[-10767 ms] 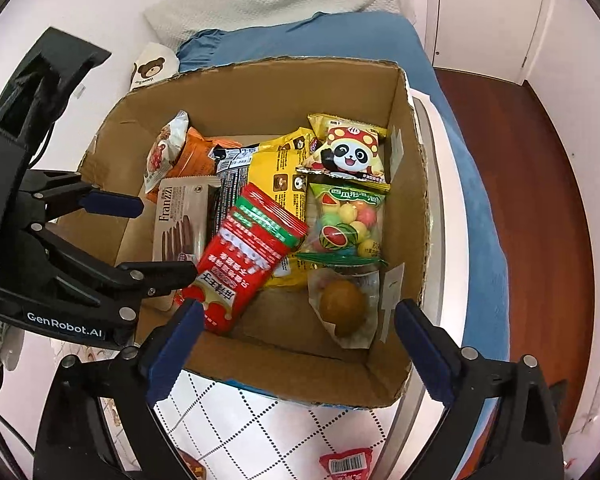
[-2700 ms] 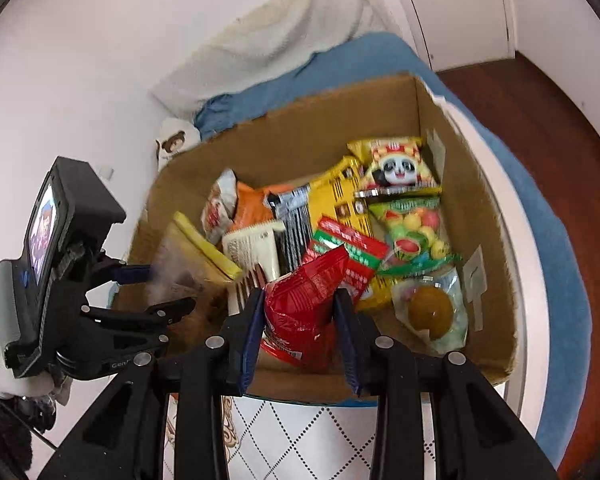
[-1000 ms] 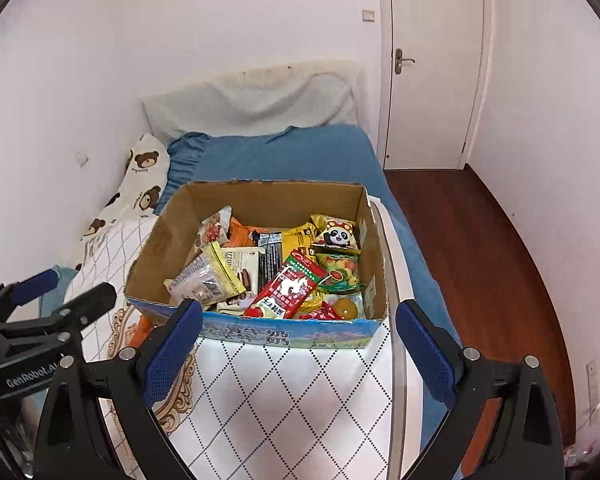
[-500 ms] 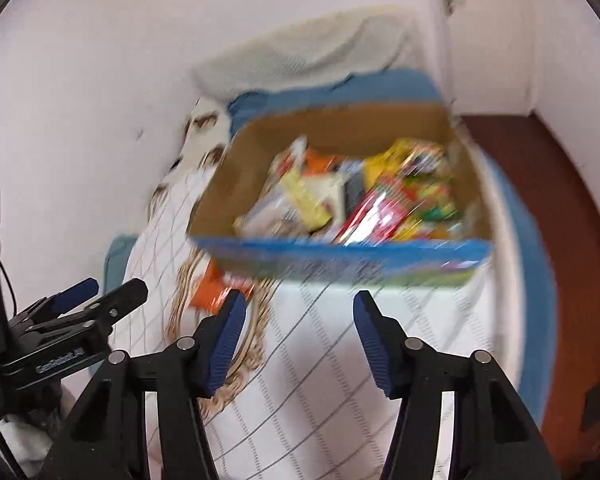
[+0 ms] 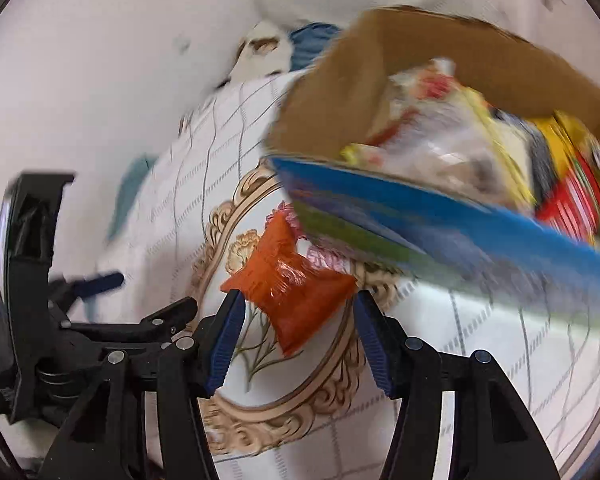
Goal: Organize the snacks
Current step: 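Move the right tool down to the orange packet on the sheet, then grasp the orange packet with the right tool, then carry the orange packet into the box and open the right tool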
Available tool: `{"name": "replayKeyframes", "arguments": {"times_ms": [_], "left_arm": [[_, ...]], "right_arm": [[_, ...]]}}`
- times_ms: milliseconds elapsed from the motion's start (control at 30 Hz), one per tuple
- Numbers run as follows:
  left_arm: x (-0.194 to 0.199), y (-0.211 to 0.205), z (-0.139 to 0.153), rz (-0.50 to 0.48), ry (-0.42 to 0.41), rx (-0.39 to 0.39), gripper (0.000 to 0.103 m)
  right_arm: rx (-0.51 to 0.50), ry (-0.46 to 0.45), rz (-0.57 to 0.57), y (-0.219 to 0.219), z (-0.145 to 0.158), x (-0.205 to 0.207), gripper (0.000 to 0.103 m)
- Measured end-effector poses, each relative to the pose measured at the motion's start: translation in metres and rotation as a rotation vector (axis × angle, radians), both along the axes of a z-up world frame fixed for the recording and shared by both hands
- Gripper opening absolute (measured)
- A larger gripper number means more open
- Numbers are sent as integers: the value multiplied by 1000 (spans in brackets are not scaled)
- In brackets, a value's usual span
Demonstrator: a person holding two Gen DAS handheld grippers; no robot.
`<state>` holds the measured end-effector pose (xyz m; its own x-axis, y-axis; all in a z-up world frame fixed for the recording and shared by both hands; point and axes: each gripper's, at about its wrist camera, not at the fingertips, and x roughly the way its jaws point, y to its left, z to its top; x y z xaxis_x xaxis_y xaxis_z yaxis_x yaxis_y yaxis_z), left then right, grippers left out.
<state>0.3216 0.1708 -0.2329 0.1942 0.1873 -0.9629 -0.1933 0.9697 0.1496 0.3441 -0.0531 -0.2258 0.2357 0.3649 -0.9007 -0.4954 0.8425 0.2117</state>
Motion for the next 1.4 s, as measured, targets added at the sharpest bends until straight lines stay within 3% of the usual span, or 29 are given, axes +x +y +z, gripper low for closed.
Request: {"name": "replayKeyframes", "arguments": {"times_ms": [167,233,367,567,733,1000,1200,1400], "left_arm": [[-6,18,-30,3,61,-8,96],[-9,26,-36,22,71,-30,96],[-14,36,-47,46,82,-26,96],[-29,45,-55,78,89,-67,96],[-50,48,-48,105,68,-78,96],[-79,26,-13,127,-4,-112,96],[-75,-13,45,75,-131,-157,96],[-29,-62,106,-53,-231,-217,102]], "right_arm": [[-225,-67,238,59,-20,3,72],[-275,-47,304,75,-32,7,72],[-355,46,376,99,-62,13,72],[-411,68,371,113,-73,15,64],[-356,69,294,108,-56,10,49],[-166,88,153,61,-19,-20,48],[-3,57,19,8,34,-33,48],[95,-30,-111,-71,97,-29,48]]}}
